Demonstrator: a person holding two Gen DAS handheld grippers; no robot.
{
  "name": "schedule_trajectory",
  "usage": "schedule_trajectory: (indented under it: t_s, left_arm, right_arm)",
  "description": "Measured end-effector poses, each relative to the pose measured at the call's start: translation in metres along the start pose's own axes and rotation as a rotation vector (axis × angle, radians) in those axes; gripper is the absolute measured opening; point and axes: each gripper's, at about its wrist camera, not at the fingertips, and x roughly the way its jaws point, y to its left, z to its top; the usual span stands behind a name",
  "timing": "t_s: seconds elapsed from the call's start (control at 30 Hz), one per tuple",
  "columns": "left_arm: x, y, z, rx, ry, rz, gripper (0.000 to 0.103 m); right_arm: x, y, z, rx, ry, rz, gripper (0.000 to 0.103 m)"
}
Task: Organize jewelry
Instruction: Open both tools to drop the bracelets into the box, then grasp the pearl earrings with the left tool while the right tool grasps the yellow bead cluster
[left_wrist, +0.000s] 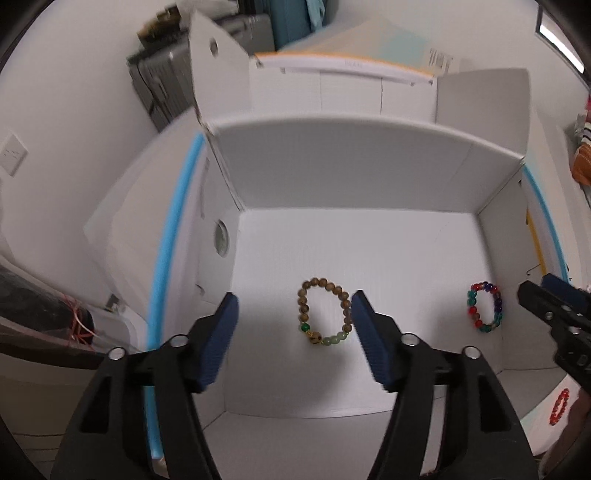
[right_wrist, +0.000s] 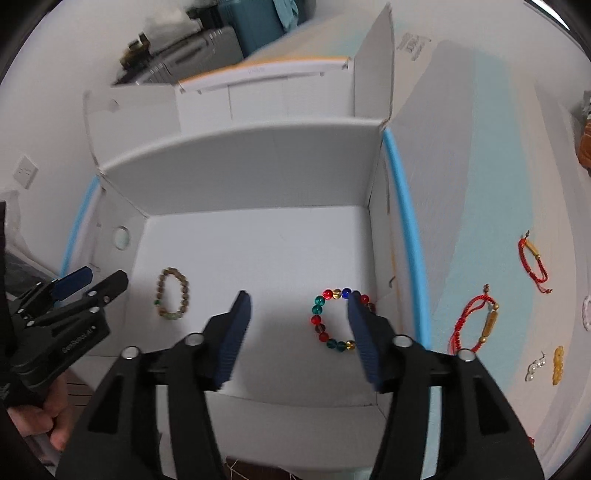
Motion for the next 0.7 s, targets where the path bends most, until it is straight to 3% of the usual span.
schedule_trajectory:
  t_s: [0.03, 0.1, 0.2, 0.37, 0.7]
  left_arm:
    - [-0.013, -0.008, 0.006, 0.0, -0.014, -0.003, 0.079]
    - [-0.025, -0.013, 0.005, 0.005, -0.048, -0.018, 0.086]
    - [-0.048, -0.029, 0.002, 0.03, -0.119, -0.03, 0.098]
    - [-0.071, -0.063, -0.008, 0.056, -0.178, -0.096, 0.097]
    - [-0.095, -0.176, -0.022, 0.193, -0.221, -0.26, 0.097]
  right_arm:
    - [-0.008, -0.003, -0.001, -0.004, -0.02, -0.005, 0.06]
    - [-0.02, -0.011, -0.002, -0.006, -0.053, -0.017, 0.072]
    - [-0.044, -0.034, -0.012, 0.007, -0.101, -0.058, 0.079]
    - [-0.074, -0.082, -0.031, 0.052, -0.151, -0.127, 0.091]
    - [-0.114, -0.189, -0.075, 0.164, -0.189, -0.214, 0.095]
